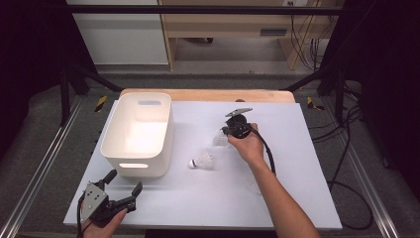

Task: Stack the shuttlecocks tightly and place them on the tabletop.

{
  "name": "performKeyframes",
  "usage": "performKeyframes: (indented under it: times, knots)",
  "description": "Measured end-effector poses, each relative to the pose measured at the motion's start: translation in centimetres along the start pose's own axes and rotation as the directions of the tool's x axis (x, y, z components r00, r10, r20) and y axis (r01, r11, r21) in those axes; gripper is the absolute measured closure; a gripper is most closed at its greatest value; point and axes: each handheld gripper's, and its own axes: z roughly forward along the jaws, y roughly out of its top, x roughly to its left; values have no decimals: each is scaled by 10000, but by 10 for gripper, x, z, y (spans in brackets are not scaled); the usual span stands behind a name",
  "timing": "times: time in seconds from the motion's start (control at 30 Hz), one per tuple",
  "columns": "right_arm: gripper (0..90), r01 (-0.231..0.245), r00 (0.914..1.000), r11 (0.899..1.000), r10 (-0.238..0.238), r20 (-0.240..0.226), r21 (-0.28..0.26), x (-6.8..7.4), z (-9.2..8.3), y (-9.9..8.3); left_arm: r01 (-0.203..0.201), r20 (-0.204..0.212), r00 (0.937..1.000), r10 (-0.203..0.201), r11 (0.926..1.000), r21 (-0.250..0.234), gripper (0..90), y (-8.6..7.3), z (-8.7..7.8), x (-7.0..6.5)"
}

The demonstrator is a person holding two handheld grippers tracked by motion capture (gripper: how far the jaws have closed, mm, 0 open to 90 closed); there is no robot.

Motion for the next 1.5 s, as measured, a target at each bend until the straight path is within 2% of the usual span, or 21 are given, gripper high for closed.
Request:
performKeyframes:
  times: [0.2, 0.43, 0.6, 0.77, 0.8, 0.87, 0.9, 0.97, 1.0, 1.07, 1.1, 1.33, 1.5]
  knots:
    - [900, -136, 9998, 9999, 136, 116, 41, -8, -3, -8, -28, 24, 10000, 28, 10000, 20, 62, 0, 0, 0]
    - [900, -246, 9996, 9996, 248, 123, -165, -9, -6, -10, 1, -3, 10000, -1, 10000, 21, 62, 0, 0, 0]
    - [900, -310, 9995, 9954, 307, -42, -906, -1, -9, -2, -17, 23, 10000, 17, 10000, 35, 61, 0, 1, -1]
    - [900, -371, 9988, 9925, 332, -357, -1162, 11, -1, 16, -83, 49, 10000, 83, 9999, 58, 62, 0, 1, -1]
    - [900, -372, 9984, 9937, 324, -467, -1058, 17, 7, 25, -49, 34, 10000, 48, 10000, 47, 62, 0, 1, -1]
    - [900, -357, 9983, 9948, 310, -497, -955, 20, 12, 30, -38, 26, 10000, 38, 10000, 39, 62, 0, 0, -1]
    - [900, -211, 9986, 9972, 175, -501, -720, 26, 21, 35, 10, 16, 10000, -10, 10000, 10, 62, 0, 0, 0]
    - [900, -241, 9983, 9981, 211, -538, -563, 29, 25, 37, 14, 16, 10000, -14, 10000, 2, 62, 0, 0, 0]
    - [900, -68, 9985, 9997, 55, -548, -240, 33, 32, 38, 20, 15, 10000, -20, 10000, 0, 62, 0, 0, 1]
    - [900, -13, 9984, 9999, 6, -559, -116, 35, 34, 38, 38, 26, 10000, -38, 10000, -15, 62, 0, -1, 1]
    - [900, 125, 9982, 9998, -117, -589, 131, 37, 37, 36, 38, 40, 10000, -38, 10000, -20, 62, 0, 0, 1]
    - [900, 370, 9977, 9972, -332, -585, 652, 36, 38, 32, -21, 80, 10000, 20, 10000, 20, 63, 0, 0, -1]
    - [900, 386, 9982, 9961, -348, -497, 788, 27, 28, 24, -12, 52, 10000, 12, 10000, 42, 65, 0, 0, 0]
